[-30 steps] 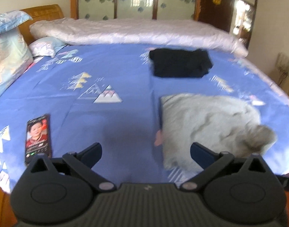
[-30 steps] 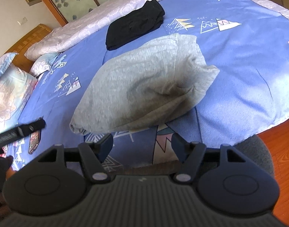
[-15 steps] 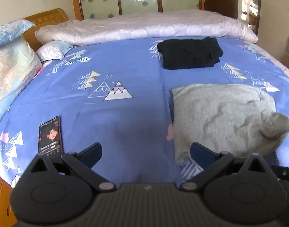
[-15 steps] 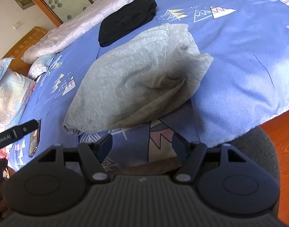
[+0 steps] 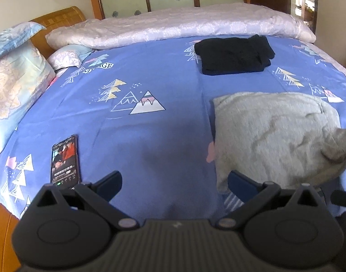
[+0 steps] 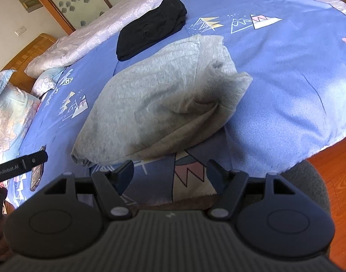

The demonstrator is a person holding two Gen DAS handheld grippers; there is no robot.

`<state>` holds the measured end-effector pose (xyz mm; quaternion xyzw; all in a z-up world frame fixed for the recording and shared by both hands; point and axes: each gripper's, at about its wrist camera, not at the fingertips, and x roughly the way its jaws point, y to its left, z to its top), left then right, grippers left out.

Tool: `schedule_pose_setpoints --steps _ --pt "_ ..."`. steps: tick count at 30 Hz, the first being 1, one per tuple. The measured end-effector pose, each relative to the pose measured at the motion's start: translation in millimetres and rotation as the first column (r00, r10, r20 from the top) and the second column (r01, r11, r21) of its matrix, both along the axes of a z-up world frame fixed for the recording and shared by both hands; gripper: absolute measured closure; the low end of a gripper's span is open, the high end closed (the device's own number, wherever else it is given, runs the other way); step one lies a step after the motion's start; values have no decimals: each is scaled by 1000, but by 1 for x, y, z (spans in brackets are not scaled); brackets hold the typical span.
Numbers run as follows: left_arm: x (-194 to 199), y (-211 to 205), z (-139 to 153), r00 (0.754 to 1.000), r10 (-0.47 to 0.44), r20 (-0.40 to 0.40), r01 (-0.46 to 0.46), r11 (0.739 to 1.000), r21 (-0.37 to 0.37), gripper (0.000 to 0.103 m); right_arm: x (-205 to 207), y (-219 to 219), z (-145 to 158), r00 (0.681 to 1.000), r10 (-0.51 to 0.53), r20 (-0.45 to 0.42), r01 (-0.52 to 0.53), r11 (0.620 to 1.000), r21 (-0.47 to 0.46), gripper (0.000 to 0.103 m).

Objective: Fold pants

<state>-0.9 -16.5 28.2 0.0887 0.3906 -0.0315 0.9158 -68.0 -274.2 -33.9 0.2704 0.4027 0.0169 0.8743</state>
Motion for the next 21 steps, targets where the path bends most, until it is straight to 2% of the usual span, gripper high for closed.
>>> schedule_pose_setpoints --steps 4,8,16,21 --pt "-1 -3 0 1000 -10 -8 10 1000 -1 0 0 -2 0 1000 -5 -3 5 1000 7 30" --pt "-3 -7 -2 1000 -15 -26 16 999 29 0 0 -5 -2 1000 -10 -6 10 1000 11 30" --pt "-7 -13 3 999 -14 32 11 995 98 0 -1 -6 -1 1000 -11 -6 11 1000 15 29" --pt "-4 -14 -3 1000 -13 -1 13 992 123 0 0 -7 -1 1000 -6 -5 7 1000 16 29"
